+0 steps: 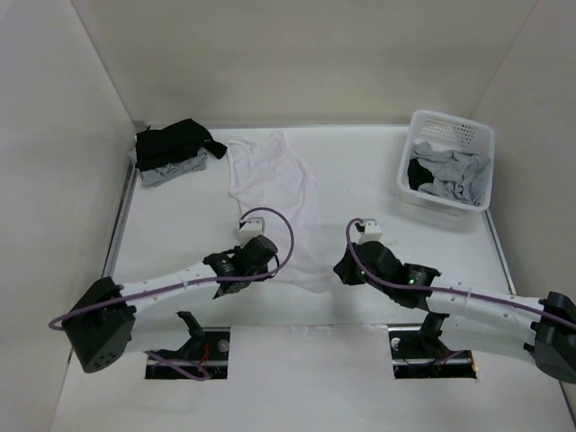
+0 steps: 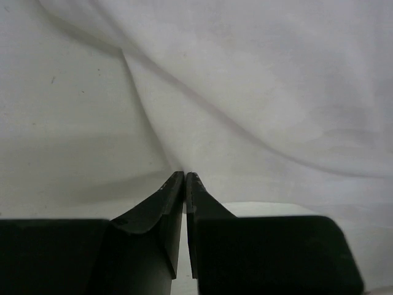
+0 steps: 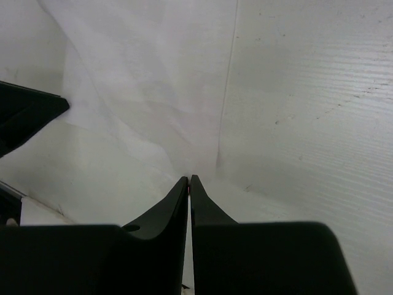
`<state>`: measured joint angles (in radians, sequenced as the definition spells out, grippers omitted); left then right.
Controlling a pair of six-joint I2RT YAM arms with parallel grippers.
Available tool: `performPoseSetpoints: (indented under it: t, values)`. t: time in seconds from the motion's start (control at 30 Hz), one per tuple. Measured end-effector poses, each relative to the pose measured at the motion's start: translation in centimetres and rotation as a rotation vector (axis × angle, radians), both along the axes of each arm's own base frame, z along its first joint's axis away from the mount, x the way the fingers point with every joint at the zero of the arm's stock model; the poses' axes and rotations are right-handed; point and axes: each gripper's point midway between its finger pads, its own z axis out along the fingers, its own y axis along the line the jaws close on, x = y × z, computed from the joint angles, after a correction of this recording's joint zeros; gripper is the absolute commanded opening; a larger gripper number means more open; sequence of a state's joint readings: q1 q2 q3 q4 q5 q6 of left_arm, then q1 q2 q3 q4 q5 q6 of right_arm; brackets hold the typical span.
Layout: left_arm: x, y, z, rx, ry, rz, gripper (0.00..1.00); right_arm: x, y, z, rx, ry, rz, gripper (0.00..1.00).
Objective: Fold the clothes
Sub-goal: Flatten the tank top out
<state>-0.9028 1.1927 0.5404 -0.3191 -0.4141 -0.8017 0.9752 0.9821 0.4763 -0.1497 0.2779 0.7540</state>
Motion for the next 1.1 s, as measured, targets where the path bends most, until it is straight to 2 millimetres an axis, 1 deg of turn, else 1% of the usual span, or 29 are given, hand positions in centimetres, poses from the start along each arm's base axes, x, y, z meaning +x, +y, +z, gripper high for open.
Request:
performPoseSetpoints:
  t: [0.03, 0.1, 0.17, 0.2, 0.27, 0.3, 0.33, 0.4, 0.43, 0.47, 0.5, 0.57, 0.63, 0.73, 0.77, 0.83, 0.9, 0.97, 1.03, 1.1]
  values:
    - [0.1, 0.0, 0.8, -0.026, -0.017, 0.008, 0.04, -0.1, 0.1, 0.1, -0.002, 0.0, 0.007, 0.09]
    - [0.6, 0.0, 3.4, -0.111, -0.073, 0.036, 0.03, -0.5, 1.0, 0.3, -0.013, 0.005, 0.04, 0.1]
    - [1.4, 0.7, 6.6, -0.221, -0.15, 0.085, 0.03, -1.2, 2.8, 0.9, -0.021, 0.01, 0.099, 0.13]
    - [1.8, 1.3, 8.5, -0.283, -0.198, 0.12, 0.03, -1.6, 4.1, 1.4, -0.023, 0.012, 0.136, 0.18]
    - [2.6, 3.4, 11.8, -0.398, -0.3, 0.206, 0.03, -2.3, 7.1, 2.3, -0.023, 0.012, 0.207, 0.35]
    - [2.8, 4.6, 12.9, -0.432, -0.34, 0.25, 0.03, -2.7, 8.9, 2.8, -0.023, 0.007, 0.245, 0.39]
    - [3.1, 6.0, 13.9, -0.467, -0.383, 0.299, 0.03, -3.0, 10.4, 3.1, -0.023, 0.0, 0.28, 0.4]
    - [3.4, 8.4, 15.2, -0.501, -0.444, 0.386, 0.03, -3.9, 13.0, 3.6, -0.018, -0.017, 0.34, 0.46]
    - [3.5, 9.3, 15.5, -0.505, -0.462, 0.418, 0.03, -4.3, 13.6, 3.7, -0.014, -0.022, 0.361, 0.48]
    - [3.5, 10.1, 15.6, -0.504, -0.476, 0.448, 0.03, -4.7, 13.8, 3.6, -0.015, -0.025, 0.375, 0.52]
    - [3.6, 10.9, 15.6, -0.5, -0.485, 0.475, 0.03, -4.7, 13.7, 3.7, -0.01, -0.029, 0.375, 0.54]
    - [3.7, 12.0, 15.8, -0.495, -0.501, 0.513, 0.03, -3.7, 12.7, 3.5, -0.001, -0.038, 0.345, 0.56]
    - [3.9, 12.6, 15.8, -0.49, -0.509, 0.535, 0.03, -1.2, 11.0, 2.8, 0.008, -0.034, 0.263, 0.61]
    - [4.2, 12.9, 15.3, -0.477, -0.494, 0.545, 0.03, 3.8, 8.0, 0.9, -0.003, -0.012, 0.103, 0.63]
    - [4.4, 12.9, 15.1, -0.473, -0.485, 0.544, 0.03, 5.3, 7.4, 0.1, -0.004, -0.004, 0.06, 0.63]
    - [4.6, 12.9, 14.5, -0.464, -0.47, 0.54, 0.03, 7.2, 7.0, -1.7, -0.01, 0.026, 0.016, 0.6]
    - [4.6, 12.9, 13.8, -0.454, -0.452, 0.536, 0.03, 8.1, 7.1, -4.0, -0.026, 0.068, 0.0, 0.52]
    - [4.7, 12.9, 13.4, -0.446, -0.444, 0.533, 0.03, 8.2, 7.5, -5.8, -0.034, 0.108, -0.003, 0.49]
    - [4.7, 12.9, 13.1, -0.442, -0.439, 0.53, 0.03, 8.7, 8.4, -5.5, 0.002, 0.106, -0.008, 0.48]
    - [4.8, 12.9, 13.0, -0.44, -0.438, 0.527, 0.03, 9.1, 9.0, -5.7, 0.02, 0.111, -0.015, 0.45]
